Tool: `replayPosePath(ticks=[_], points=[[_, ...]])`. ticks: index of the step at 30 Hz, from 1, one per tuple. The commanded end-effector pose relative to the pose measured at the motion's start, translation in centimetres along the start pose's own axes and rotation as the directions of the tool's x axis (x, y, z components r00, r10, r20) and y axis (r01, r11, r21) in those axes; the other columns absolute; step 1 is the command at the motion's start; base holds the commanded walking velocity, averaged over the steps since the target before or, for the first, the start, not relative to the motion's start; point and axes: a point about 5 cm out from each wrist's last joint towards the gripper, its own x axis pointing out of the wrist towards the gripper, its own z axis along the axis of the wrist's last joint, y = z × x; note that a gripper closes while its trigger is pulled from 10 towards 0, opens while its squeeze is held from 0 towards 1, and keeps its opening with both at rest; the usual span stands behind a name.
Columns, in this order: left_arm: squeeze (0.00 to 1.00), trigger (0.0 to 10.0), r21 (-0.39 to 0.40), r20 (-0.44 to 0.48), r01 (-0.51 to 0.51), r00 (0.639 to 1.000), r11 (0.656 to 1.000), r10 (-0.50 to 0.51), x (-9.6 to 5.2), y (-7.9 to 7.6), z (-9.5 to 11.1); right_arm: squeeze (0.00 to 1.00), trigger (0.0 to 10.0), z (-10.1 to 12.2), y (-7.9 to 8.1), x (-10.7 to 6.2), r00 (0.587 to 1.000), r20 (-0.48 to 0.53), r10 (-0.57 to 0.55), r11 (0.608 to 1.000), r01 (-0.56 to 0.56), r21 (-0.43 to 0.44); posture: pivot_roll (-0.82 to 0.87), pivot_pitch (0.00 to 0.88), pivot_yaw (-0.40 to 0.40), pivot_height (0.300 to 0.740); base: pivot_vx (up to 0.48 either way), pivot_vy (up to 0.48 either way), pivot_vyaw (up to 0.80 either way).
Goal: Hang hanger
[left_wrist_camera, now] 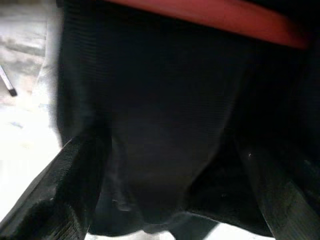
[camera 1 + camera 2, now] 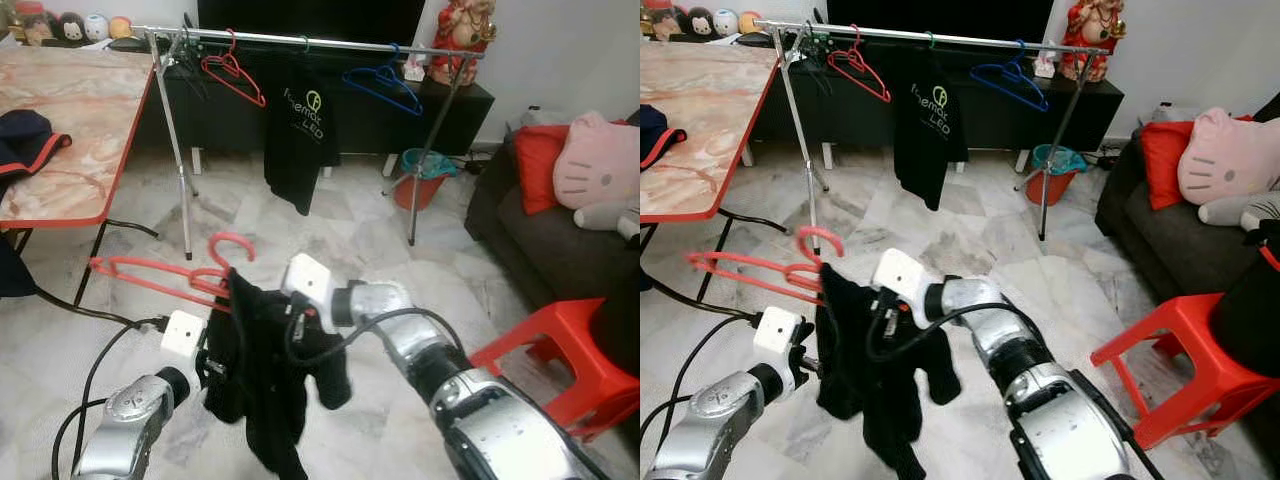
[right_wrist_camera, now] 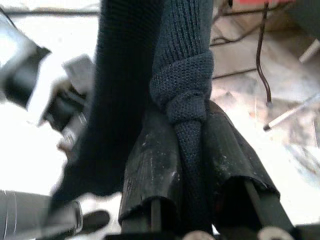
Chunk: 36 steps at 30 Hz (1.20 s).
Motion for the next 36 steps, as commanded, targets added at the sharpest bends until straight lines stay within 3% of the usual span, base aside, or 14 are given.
replayPosePath(ticks=[1,7,9,12,13,16,20,25,27,28,34,35,36], points=[[0.0,10.0,0.015,-0.011,0.016,1.0,1.0,-0.015,0.4,-0.5,0.0,0.0,10.0,1.2,-0.8,-0.3,0.999,0.046,-0.024,1.0,0.025,-0.015,0.16,0.0,-0.183,0.74,0.0,0.0,0.0],[0.0,10.0,0.023,-0.027,0.044,0.999,0.999,-0.043,0.5,-0.7,-0.1,0.0,10.0,1.7,-0.4,0.5,0.998,0.059,0.001,1.0,0.0,-0.027,0.16,0.0,-0.189,0.74,0.0,0.0,0.0],[0.0,10.0,0.069,-0.087,-0.021,0.996,0.997,0.027,0.7,-0.2,-0.9,0.0,10.0,2.1,-0.3,0.9,0.998,0.065,0.003,1.0,-0.001,-0.027,0.16,0.003,-0.193,0.74,0.0,0.0,0.0],[0.0,10.0,0.083,-0.104,-0.05,0.993,0.995,0.059,0.8,0.0,-1.1,0.0,10.0,2.1,-0.2,1.0,0.998,0.067,0.005,1.0,-0.003,-0.028,0.17,0.006,-0.195,0.74,0.0,0.0,0.0],[0.0,10.0,0.079,-0.13,-0.121,0.983,0.99,0.13,0.9,0.7,-1.6,0.0,10.0,2.4,-0.2,1.1,0.997,0.075,0.011,1.0,-0.008,-0.029,0.16,0.009,-0.198,0.74,0.0,0.0,0.0],[0.0,10.0,0.079,-0.149,-0.139,0.977,0.987,0.15,1.1,0.8,-1.9,0.0,10.0,2.6,-0.2,1.2,0.997,0.08,0.01,1.0,-0.007,-0.029,0.16,0.009,-0.199,0.74,0.0,0.0,0.0],[0.0,10.0,0.136,-0.182,-0.129,0.971,0.982,0.152,1.2,0.5,-2.6,0.0,10.0,2.9,-0.3,1.4,0.996,0.086,0.013,0.999,-0.01,-0.033,0.16,0.012,-0.203,0.74,0.0,0.0,0.0],[0.0,10.0,0.26,-0.227,-0.2,0.938,0.945,0.261,1.3,1.1,-3.5,0.0,10.0,3.2,-0.3,1.5,0.996,0.091,0.012,0.999,-0.009,-0.034,0.16,0.016,-0.206,0.74,0.0,0.0,0.0],[0.0,10.0,0.276,-0.232,-0.207,0.933,0.939,0.274,1.2,1.2,-3.6,0.0,10.0,3.2,-0.3,1.5,0.996,0.091,0.012,0.999,-0.009,-0.035,0.16,0.016,-0.206,0.74,0.0,0.0,0.0],[0.0,10.0,0.334,-0.236,-0.223,0.921,0.916,0.31,1.2,1.5,-3.8,0.0,10.0,3.2,-0.3,1.5,0.996,0.092,0.015,0.999,-0.012,-0.035,0.16,0.016,-0.206,0.74,0.0,0.0,0.0],[0.0,10.0,0.387,-0.206,-0.262,0.91,0.884,0.36,1.1,1.8,-3.9,0.0,10.0,3.1,-0.2,1.5,0.996,0.091,0.021,0.999,-0.017,-0.036,0.16,0.018,-0.207,0.74,0.0,0.0,0.0],[0.0,3.8,0.388,-0.195,-0.273,0.909,0.88,0.368,1.1,1.8,-3.8,0.0,10.0,3.1,-0.2,1.5,0.996,0.091,0.021,0.999,-0.018,-0.035,0.16,0.019,-0.209,0.74,0.0,0.0,0.0],[0.0,0.0,0.385,-0.183,-0.289,0.907,0.877,0.379,1.1,1.9,-3.8,0.0,10.0,3.0,-0.2,1.5,0.996,0.091,0.022,0.999,-0.019,-0.033,0.16,0.019,-0.209,0.74,0.0,0.0,0.0]])
